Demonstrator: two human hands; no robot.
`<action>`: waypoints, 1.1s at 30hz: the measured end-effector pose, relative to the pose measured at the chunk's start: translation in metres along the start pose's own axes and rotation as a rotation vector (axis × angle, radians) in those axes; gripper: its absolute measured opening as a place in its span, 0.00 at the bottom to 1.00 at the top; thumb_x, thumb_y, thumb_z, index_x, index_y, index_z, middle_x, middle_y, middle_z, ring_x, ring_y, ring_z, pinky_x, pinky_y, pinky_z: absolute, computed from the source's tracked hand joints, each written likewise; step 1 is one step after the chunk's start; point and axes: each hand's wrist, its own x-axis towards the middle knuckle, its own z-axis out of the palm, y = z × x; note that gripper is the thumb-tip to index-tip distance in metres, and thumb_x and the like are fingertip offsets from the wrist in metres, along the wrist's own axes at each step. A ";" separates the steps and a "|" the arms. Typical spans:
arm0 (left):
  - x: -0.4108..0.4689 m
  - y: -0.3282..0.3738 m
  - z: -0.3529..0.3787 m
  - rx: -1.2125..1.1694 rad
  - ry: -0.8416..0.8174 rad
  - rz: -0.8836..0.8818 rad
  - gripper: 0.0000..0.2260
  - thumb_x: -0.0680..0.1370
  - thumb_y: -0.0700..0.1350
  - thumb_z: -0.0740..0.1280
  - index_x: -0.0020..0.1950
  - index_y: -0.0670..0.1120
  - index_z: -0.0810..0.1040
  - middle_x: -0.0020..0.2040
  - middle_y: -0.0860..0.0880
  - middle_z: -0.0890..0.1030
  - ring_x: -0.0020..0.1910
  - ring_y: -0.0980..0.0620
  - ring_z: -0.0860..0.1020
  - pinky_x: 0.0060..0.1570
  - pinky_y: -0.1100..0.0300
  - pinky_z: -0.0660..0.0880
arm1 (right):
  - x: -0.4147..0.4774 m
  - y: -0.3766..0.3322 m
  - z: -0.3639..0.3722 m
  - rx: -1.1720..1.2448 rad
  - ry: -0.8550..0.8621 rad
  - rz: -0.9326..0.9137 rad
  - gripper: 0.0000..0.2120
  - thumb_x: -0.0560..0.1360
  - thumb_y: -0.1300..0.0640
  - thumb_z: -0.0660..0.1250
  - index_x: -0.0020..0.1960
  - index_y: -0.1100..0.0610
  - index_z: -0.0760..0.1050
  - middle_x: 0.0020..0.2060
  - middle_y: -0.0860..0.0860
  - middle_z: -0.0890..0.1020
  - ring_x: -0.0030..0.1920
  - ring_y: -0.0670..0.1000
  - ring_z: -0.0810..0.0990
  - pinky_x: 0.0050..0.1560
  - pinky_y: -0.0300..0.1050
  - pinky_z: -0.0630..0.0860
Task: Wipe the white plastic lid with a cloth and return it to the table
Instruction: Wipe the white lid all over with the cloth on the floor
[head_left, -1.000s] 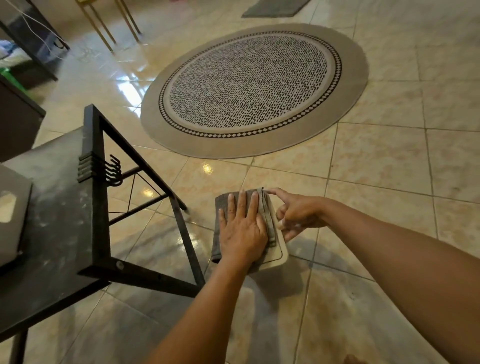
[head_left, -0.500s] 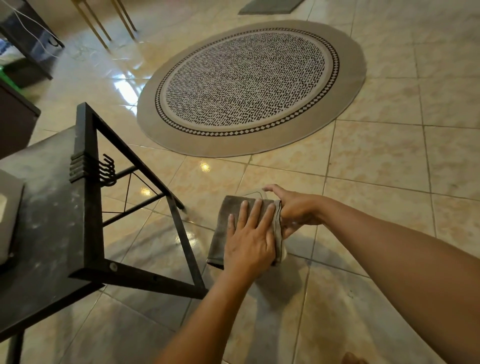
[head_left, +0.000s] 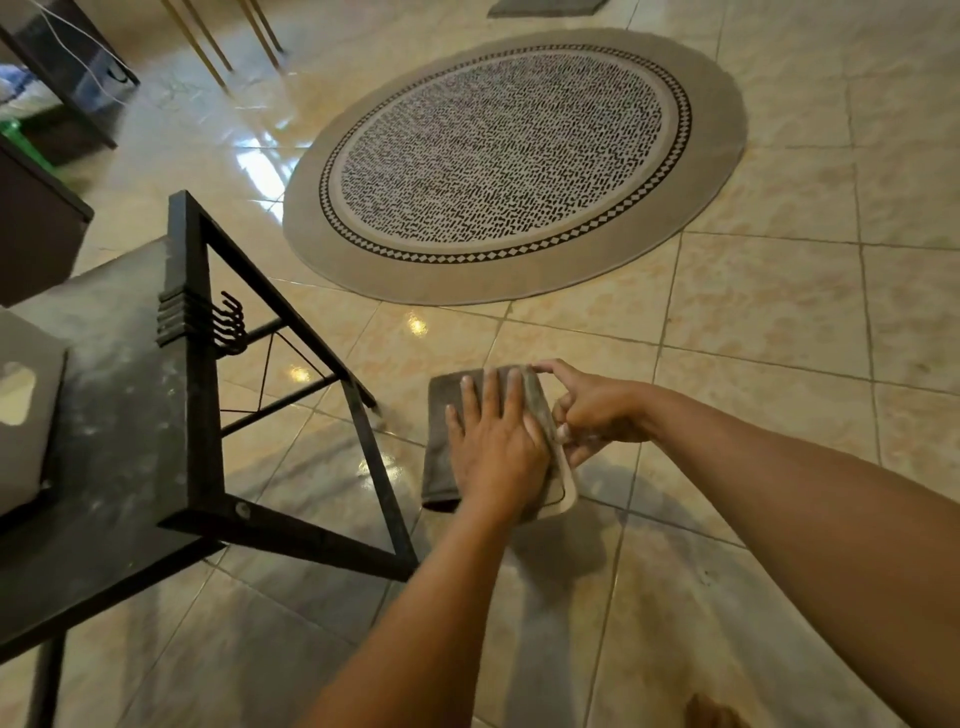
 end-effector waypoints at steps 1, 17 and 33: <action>0.006 -0.004 -0.005 -0.039 0.001 -0.046 0.30 0.80 0.59 0.39 0.80 0.53 0.33 0.80 0.48 0.31 0.76 0.44 0.28 0.76 0.39 0.37 | -0.001 0.000 0.001 0.006 0.011 -0.001 0.48 0.73 0.78 0.61 0.77 0.36 0.51 0.43 0.58 0.76 0.35 0.52 0.83 0.44 0.56 0.85; -0.058 0.010 0.015 -0.096 0.058 -0.151 0.29 0.78 0.58 0.35 0.77 0.55 0.28 0.78 0.50 0.26 0.74 0.47 0.24 0.73 0.42 0.31 | 0.004 0.003 -0.001 0.036 0.005 -0.016 0.48 0.72 0.78 0.61 0.76 0.35 0.52 0.40 0.56 0.75 0.31 0.48 0.82 0.39 0.54 0.85; -0.027 -0.050 0.010 0.029 0.044 0.536 0.24 0.84 0.61 0.43 0.80 0.65 0.43 0.81 0.61 0.43 0.80 0.55 0.38 0.76 0.42 0.40 | -0.004 0.017 -0.055 -0.297 0.405 -0.121 0.19 0.82 0.57 0.60 0.72 0.49 0.71 0.60 0.55 0.77 0.50 0.49 0.76 0.49 0.46 0.70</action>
